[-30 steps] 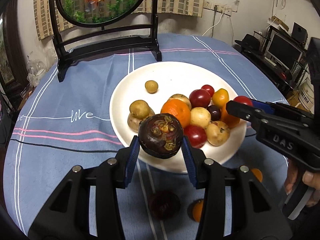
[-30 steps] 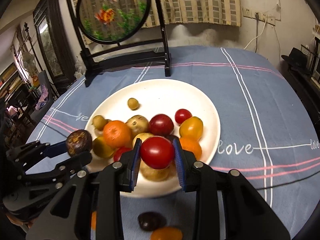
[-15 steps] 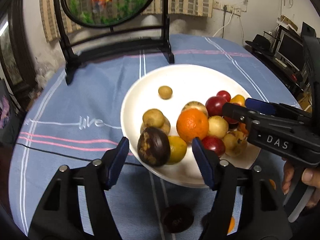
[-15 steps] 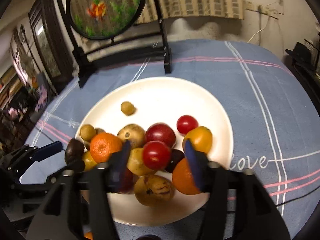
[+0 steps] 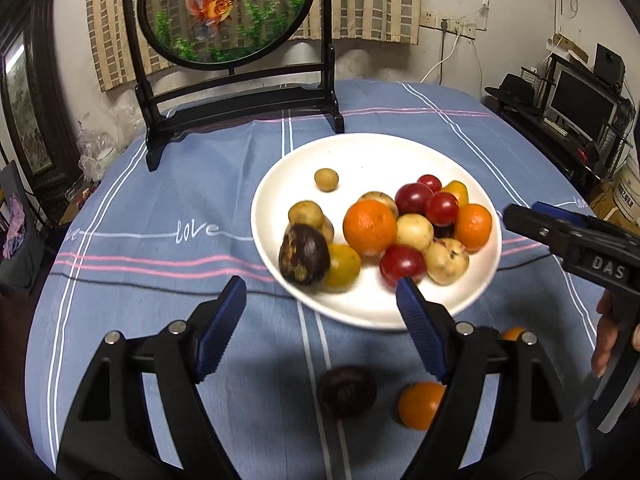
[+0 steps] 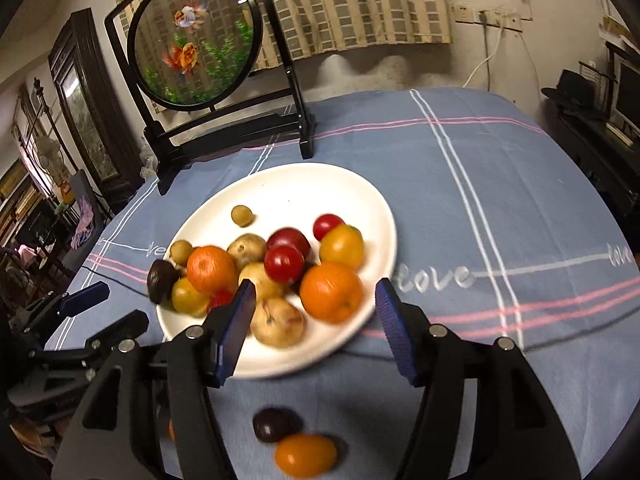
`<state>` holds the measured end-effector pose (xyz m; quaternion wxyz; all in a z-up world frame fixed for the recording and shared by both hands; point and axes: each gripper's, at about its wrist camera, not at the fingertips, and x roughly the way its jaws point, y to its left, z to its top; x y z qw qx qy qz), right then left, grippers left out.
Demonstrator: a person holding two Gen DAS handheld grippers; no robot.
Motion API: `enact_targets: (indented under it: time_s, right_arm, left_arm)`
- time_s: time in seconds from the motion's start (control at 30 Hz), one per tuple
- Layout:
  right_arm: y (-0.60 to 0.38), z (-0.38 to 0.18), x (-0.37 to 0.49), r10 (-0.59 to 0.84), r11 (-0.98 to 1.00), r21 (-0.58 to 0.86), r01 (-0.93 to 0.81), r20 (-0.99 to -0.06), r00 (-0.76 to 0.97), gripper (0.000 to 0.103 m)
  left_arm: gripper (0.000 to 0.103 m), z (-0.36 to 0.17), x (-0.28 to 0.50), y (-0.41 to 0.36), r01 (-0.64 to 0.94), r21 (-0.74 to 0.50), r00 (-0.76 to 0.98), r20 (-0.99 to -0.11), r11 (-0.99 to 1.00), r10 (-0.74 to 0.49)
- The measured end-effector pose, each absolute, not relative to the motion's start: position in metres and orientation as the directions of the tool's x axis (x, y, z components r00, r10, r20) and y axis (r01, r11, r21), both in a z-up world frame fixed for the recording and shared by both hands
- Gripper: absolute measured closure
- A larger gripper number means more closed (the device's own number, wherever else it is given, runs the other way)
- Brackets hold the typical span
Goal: Organize fruits
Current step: 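Lower both fruits onto the plate and open both grippers, then move both open grippers back toward the loose fruits on the cloth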
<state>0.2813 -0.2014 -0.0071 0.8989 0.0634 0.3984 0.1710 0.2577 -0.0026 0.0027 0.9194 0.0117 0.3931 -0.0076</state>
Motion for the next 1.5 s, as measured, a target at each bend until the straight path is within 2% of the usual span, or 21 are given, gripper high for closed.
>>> enact_targets:
  time_s: [0.43,0.77,0.97,1.37,1.47,1.5]
  right_arm:
    - [-0.238,-0.019,0.219,0.331,0.943,0.272,-0.192,-0.71,0.621,0.04]
    - [-0.229,-0.034,0.183,0.358,0.934,0.29,-0.21,-0.722,0.592,0.04]
    - [-0.212,-0.043,0.17,0.343,0.937,0.229,-0.264,-0.745,0.572,0.04]
    - [-0.213,-0.051,0.168,0.373,0.926,0.263,-0.271,-0.753,0.542,0.04]
    - [-0.212,-0.053,0.168,0.371,0.926,0.257,-0.277,-0.759,0.535,0.04]
    - [-0.211,-0.053,0.169,0.369,0.926,0.254,-0.278,-0.761,0.533,0.04]
  left_arm:
    - [0.021,-0.001,0.194,-0.003,0.024,0.019,0.693,-0.721,1.0,-0.003]
    - [0.021,-0.023,0.166,0.011,-0.001,0.033,0.661,-0.75,0.999,0.026]
    - [0.021,-0.036,0.167,0.009,0.013,0.046,0.637,-0.77,0.999,0.028]
    - [0.024,-0.057,0.195,-0.006,0.047,0.07,0.601,-0.799,0.996,0.028]
    - [0.034,-0.061,0.205,-0.01,0.066,0.064,0.586,-0.81,0.996,0.014]
    - [0.046,-0.064,0.21,-0.011,0.072,0.059,0.574,-0.819,0.996,0.007]
